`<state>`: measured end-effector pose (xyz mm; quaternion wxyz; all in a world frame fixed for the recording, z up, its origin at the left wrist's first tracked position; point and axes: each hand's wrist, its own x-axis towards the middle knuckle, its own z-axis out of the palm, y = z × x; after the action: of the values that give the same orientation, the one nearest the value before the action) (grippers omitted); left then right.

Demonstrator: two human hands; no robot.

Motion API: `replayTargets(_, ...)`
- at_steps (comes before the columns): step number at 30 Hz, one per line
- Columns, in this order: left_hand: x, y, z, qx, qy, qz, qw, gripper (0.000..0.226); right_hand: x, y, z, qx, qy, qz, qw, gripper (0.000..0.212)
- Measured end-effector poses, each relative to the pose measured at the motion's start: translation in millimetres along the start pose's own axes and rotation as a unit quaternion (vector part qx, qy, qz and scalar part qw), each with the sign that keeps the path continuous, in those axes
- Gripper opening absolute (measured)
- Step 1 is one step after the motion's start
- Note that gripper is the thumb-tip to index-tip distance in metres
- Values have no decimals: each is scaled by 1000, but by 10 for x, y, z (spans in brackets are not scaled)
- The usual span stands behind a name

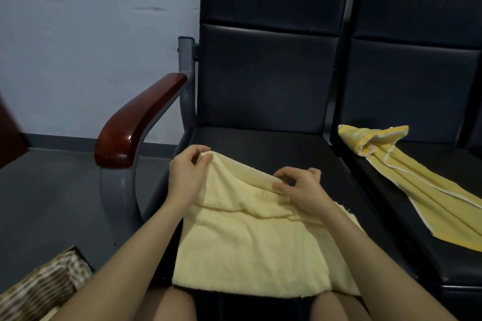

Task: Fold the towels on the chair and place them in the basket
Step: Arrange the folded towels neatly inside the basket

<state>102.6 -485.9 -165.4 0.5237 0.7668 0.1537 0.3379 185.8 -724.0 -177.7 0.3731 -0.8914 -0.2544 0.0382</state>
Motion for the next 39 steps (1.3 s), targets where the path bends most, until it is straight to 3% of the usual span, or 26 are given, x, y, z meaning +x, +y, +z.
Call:
replayTargets(5, -28, -32, 138, 26, 12, 0, 1000, 7, -90, 177, -204, 0, 13, 38, 999, 7)
replayTargets(8, -10, 14, 194, 26, 33, 15, 999, 7, -60, 108, -388, 63, 98, -20, 993, 23)
replayTargets(10, 28, 42, 215, 28, 42, 20, 999, 7, -22, -11, -522, 109, 147, -60, 981, 20)
replayTargets(13, 77, 90, 269, 49, 43, 35, 997, 9, 45, -71, -647, 72, 186, -77, 977, 15)
replayTargets(22, 32, -36, 357, 137, 26, 11, 990, 17, -59, 510, -448, -144, 53, 39, 987, 14)
replayTargets(27, 5, -43, 397, 132, 31, 11, 991, 15, -148, 688, -494, -132, 106, 98, 981, 12)
replayTargets(33, -30, 5, 499, 112, 35, 20, 993, 16, -166, 568, -624, 69, 197, 49, 977, 11)
replayTargets(36, -17, -3, 513, 125, 44, 20, 991, 17, -138, 569, -703, 25, 223, 58, 973, 14)
replayTargets(39, -18, -25, 525, 149, 34, 19, 988, 18, -215, 711, -687, -61, 178, 103, 977, 17)
